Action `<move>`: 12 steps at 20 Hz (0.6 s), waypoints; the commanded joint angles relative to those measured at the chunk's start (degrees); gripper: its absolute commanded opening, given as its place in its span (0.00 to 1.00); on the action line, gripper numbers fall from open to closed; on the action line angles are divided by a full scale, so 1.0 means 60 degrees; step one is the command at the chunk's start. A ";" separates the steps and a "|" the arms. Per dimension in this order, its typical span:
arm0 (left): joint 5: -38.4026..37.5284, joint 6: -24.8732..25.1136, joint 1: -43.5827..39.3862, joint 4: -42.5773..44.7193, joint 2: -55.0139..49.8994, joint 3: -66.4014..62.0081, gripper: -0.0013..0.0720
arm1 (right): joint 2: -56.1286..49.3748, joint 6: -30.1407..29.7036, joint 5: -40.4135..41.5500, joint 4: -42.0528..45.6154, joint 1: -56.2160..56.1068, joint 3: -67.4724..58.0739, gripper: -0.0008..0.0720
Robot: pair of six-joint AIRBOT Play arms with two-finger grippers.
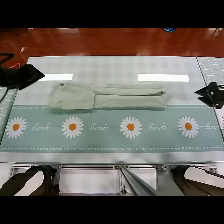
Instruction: Fold the shirts.
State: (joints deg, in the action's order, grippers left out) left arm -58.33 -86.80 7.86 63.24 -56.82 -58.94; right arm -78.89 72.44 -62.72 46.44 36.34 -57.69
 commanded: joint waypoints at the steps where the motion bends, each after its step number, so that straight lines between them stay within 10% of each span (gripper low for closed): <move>1: 0.1158 -0.0069 -0.1126 0.0033 0.0776 0.1625 0.71 | -0.0831 -0.0313 0.0758 -0.1158 -0.0933 0.0448 0.58; 12: 0.1410 -0.0080 -0.1632 -0.0477 -0.0106 0.1712 0.71 | -0.2681 -0.0667 0.1548 -0.2623 -0.3151 0.0441 0.58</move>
State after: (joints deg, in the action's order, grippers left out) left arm -50.50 -87.29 -1.69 61.45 -56.86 -48.86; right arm -93.17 68.95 -55.70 31.99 20.69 -55.16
